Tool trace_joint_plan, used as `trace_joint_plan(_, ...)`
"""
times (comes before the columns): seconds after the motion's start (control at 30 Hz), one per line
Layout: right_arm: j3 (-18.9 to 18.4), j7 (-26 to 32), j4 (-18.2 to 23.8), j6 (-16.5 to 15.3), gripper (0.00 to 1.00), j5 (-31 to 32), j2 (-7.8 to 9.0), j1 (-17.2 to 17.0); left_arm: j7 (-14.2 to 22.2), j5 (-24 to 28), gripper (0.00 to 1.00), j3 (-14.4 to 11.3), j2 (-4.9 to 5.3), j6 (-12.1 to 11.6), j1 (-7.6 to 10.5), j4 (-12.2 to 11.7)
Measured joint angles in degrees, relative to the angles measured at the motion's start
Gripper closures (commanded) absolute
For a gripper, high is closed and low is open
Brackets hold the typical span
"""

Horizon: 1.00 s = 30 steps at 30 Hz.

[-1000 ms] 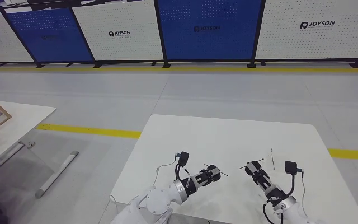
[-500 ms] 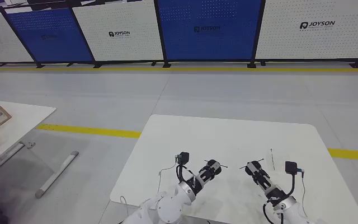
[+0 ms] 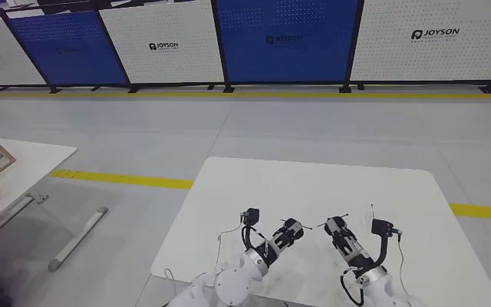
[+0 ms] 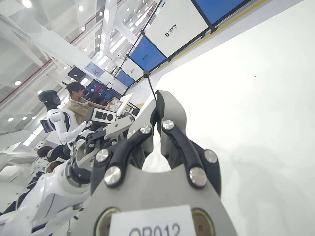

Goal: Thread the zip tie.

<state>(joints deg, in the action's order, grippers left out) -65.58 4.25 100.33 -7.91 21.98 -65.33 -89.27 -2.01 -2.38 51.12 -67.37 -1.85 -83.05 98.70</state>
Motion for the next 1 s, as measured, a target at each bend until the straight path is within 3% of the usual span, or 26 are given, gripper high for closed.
trace_joint_plan(0.2,0.1,0.0,0.0,-0.3,1.00,-0.1,-0.03,-0.1,0.0,0.0,1.00,0.0,0.00,0.0,0.00,0.0)
trace_joint_plan(0.47,0.6,-8.2,-0.7,-5.9,1.00,3.7,-0.53,-2.3,0.0,0.0,1.00,0.0,0.00,0.0,0.00,0.0)
trace_joint_plan(1.0,1.8,-6.3,-0.7,-5.6,1.00,1.4,-0.96,-3.0,0.0,0.0,1.00,0.0,0.00,0.0,0.00,0.0)
